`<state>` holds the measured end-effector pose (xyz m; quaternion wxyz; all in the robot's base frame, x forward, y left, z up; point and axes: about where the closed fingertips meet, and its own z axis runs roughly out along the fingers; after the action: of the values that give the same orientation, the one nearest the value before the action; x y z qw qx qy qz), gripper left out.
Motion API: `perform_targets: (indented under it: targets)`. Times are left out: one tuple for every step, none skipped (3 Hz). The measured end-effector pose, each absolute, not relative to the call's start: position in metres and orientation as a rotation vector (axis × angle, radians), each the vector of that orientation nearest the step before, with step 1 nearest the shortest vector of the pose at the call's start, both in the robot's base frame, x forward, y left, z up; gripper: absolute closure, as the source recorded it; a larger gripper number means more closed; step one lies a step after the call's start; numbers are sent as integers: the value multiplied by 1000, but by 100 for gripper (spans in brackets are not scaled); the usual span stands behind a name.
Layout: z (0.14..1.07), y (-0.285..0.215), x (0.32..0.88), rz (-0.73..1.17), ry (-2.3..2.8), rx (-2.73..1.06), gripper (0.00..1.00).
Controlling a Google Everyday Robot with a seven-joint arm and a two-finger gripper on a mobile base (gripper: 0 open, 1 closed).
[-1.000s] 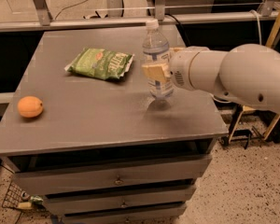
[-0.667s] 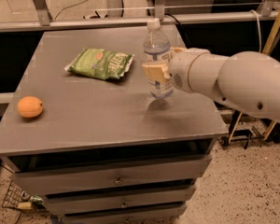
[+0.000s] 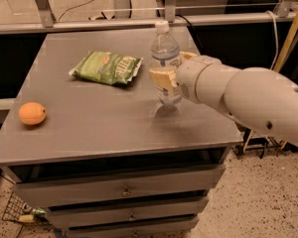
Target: Place blue plastic bottle upright
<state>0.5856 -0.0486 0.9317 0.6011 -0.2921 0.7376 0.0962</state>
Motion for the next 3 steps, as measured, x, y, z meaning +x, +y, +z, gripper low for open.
perform_targets:
  targets:
    - [936,-45,590,209,1661,-672,100]
    - [936,-41,595,202,1604,-667,100]
    - [929,-40,598,199,1581,-669,100]
